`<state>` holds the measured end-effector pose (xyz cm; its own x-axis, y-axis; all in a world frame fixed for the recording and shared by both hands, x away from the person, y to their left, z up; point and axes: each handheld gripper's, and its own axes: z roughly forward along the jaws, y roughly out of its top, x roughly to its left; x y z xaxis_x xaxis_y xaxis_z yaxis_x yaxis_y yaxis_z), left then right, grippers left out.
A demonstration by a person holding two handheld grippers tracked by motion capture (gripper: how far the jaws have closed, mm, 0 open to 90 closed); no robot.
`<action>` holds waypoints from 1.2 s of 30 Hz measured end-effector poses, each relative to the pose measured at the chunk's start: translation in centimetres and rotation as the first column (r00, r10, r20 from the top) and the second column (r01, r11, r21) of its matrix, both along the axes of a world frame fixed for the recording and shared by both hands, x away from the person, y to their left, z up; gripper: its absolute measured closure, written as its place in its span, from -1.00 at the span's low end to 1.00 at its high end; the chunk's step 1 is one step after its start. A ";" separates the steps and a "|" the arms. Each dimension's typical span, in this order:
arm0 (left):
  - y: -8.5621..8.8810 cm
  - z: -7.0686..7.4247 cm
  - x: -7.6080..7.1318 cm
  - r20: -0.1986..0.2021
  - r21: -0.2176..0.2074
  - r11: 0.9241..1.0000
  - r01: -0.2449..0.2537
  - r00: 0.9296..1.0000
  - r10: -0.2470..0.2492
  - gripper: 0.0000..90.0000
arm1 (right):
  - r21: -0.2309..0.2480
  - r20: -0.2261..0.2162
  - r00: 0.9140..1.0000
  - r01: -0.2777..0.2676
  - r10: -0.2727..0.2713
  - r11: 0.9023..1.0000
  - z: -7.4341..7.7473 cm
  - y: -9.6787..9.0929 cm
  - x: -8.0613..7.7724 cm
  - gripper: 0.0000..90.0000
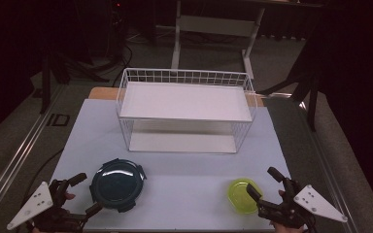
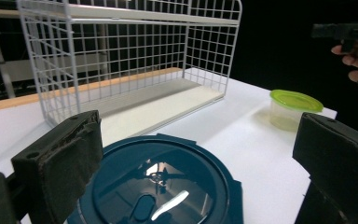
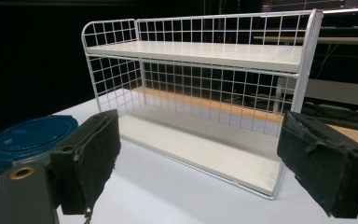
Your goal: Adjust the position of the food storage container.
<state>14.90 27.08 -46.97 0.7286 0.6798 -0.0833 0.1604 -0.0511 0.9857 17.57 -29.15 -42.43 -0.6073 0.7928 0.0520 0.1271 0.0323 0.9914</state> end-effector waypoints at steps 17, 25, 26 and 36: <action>1.8 2.1 -0.5 -0.009 0.061 0.998 0.028 1.000 -0.028 -0.88 | -0.006 0.001 1.000 -0.030 0.030 1.000 0.4 0.8 0.2 -0.72; 4.4 -0.2 0.3 -0.110 0.153 0.988 -0.002 0.994 0.019 -0.27 | -0.003 -0.003 0.999 -0.045 0.045 0.999 0.3 1.2 0.3 -0.72; 4.6 -0.5 0.5 -0.123 0.157 0.988 -0.007 0.992 0.027 -0.19 | 0.002 -0.008 0.999 -0.046 0.046 0.999 0.3 1.2 0.4 -0.72; 5.9 -3.3 1.8 -0.299 0.229 0.973 0.027 0.953 0.044 0.51 | 0.013 -0.020 0.999 -0.047 0.047 0.999 0.1 1.0 0.6 -0.72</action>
